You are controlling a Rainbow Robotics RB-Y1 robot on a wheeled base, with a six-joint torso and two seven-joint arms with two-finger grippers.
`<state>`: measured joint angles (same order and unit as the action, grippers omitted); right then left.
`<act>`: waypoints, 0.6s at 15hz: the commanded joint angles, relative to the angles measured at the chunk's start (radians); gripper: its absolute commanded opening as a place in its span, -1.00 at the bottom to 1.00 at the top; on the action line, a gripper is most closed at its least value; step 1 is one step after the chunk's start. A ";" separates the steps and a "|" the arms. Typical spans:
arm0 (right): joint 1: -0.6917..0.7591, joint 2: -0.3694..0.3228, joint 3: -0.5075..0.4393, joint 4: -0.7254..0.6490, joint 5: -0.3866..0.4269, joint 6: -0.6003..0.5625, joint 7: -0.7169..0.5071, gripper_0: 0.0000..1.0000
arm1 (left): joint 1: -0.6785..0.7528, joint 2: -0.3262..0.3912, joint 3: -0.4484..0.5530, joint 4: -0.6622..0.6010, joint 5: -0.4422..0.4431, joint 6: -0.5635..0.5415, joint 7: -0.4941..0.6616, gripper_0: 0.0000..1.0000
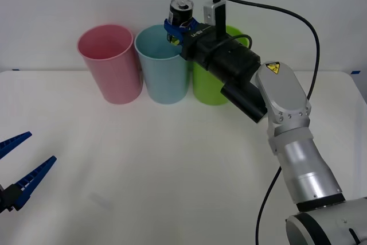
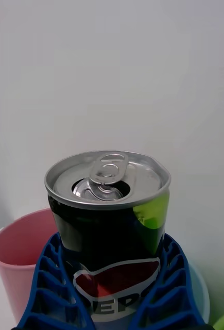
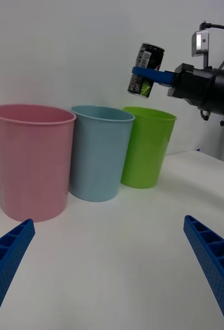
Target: Grasp the object on the table and drop it into the matching bin: aluminum can to the light blue bin, PET bottle to the pink bin.
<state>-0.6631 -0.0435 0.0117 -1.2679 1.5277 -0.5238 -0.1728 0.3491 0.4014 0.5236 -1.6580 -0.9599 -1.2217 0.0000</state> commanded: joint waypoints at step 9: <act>-0.210 0.061 -0.018 0.285 0.042 0.169 0.064 -1.00 | 0.000 0.000 0.000 0.000 0.000 0.000 0.000 1.00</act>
<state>-0.8711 0.0175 -0.0085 -0.9834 1.5684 -0.3632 -0.1127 0.3491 0.4014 0.5236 -1.6581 -0.9599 -1.2217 0.0000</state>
